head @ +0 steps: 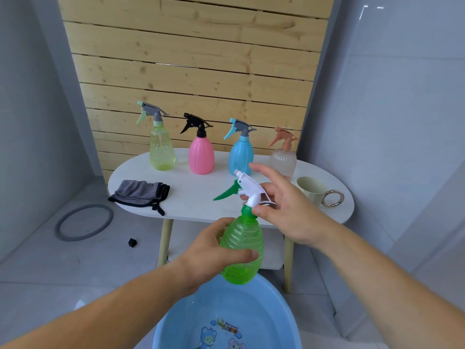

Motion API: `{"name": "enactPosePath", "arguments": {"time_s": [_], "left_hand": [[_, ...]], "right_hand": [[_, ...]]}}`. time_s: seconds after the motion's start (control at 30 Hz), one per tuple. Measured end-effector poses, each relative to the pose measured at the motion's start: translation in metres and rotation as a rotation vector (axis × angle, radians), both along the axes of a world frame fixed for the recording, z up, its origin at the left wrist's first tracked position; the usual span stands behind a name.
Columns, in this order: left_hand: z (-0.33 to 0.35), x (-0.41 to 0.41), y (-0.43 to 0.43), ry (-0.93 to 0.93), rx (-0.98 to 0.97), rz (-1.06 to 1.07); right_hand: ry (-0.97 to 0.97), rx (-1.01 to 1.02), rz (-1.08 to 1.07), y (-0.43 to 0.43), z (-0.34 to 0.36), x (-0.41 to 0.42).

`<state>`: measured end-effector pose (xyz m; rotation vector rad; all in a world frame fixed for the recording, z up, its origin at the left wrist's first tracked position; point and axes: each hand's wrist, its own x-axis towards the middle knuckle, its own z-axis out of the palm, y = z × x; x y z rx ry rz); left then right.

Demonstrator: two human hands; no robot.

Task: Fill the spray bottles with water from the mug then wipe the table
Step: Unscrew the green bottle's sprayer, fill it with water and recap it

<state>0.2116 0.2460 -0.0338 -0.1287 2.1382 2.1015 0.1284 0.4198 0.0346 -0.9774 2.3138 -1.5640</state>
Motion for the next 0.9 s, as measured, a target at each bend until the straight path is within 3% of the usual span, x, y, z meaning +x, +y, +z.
{"name": "enactPosePath", "arguments": {"time_s": [0.4, 0.7, 0.9], "left_hand": [[0.000, -0.005, -0.003, -0.018, 0.012, -0.044], [0.008, -0.004, -0.003, -0.032, 0.056, -0.091], [0.008, -0.004, -0.005, -0.021, 0.034, -0.107]], "right_hand": [[0.059, 0.096, 0.072, -0.001, 0.007, 0.000], [0.093, -0.011, 0.034, -0.003, 0.007, 0.002], [0.130, 0.043, 0.060, 0.001, 0.012, 0.003]]}}
